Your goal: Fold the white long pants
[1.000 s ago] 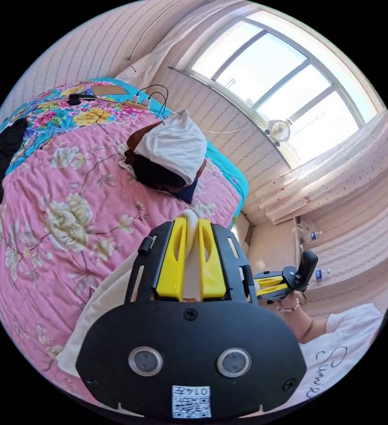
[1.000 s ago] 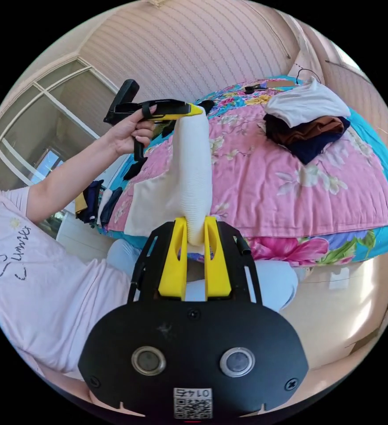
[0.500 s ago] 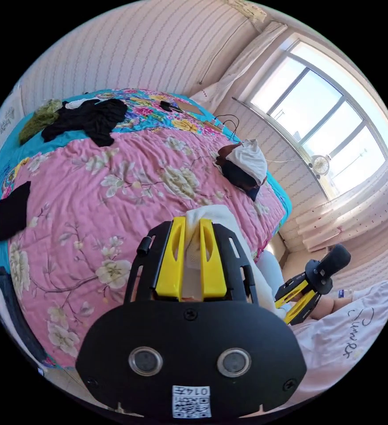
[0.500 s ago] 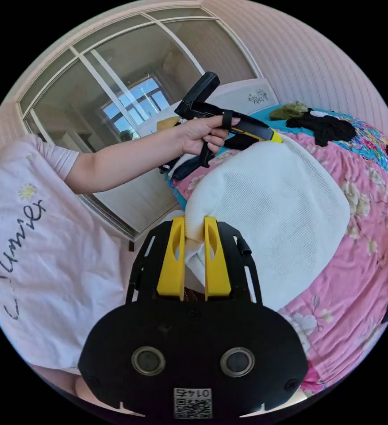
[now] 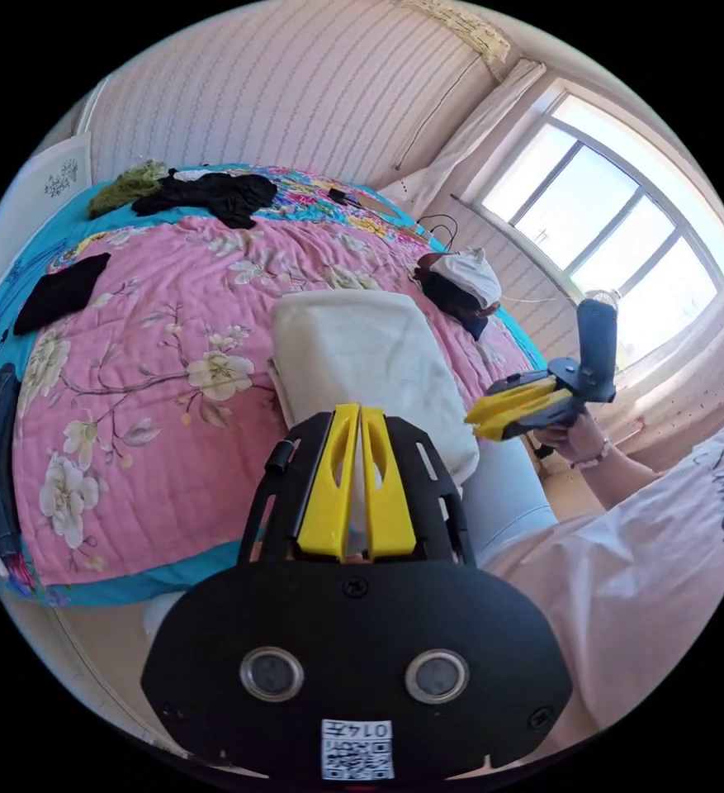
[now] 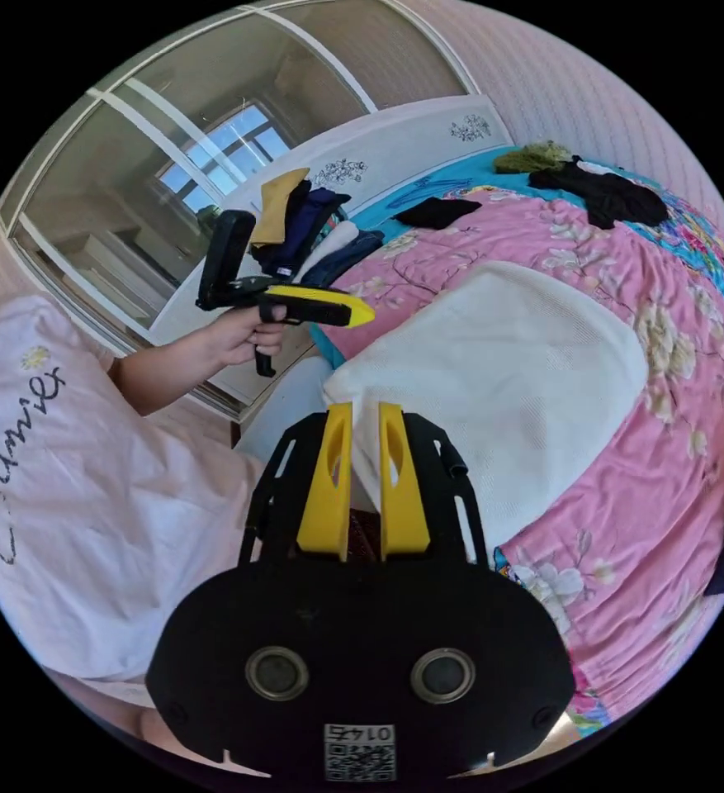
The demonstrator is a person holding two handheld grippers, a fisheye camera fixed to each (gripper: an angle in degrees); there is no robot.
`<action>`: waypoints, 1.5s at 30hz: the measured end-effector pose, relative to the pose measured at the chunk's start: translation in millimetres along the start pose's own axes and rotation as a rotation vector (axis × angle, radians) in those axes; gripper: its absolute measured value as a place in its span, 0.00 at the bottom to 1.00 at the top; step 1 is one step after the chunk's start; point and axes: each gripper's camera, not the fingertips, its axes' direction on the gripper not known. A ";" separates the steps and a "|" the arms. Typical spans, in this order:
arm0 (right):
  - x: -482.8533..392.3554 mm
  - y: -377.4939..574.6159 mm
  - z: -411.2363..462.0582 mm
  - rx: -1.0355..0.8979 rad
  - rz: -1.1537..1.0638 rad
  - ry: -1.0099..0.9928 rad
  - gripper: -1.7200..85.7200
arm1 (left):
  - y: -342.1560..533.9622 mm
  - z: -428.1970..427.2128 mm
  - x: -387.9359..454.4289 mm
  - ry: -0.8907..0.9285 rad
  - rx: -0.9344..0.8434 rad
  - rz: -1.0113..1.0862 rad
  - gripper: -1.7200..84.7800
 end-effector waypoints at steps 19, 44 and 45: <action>151.1 -117.1 157.5 -0.204 0.213 0.280 0.01 | 41.1 48.4 37.0 -0.065 -0.265 0.095 0.01; 170.8 10.8 159.8 0.090 0.348 0.048 0.03 | 28.8 -101.4 -88.4 -0.151 0.031 -0.140 0.05; 187.3 17.2 148.8 0.144 0.404 0.059 0.07 | 33.5 -111.6 -100.0 -0.109 0.056 -0.147 0.10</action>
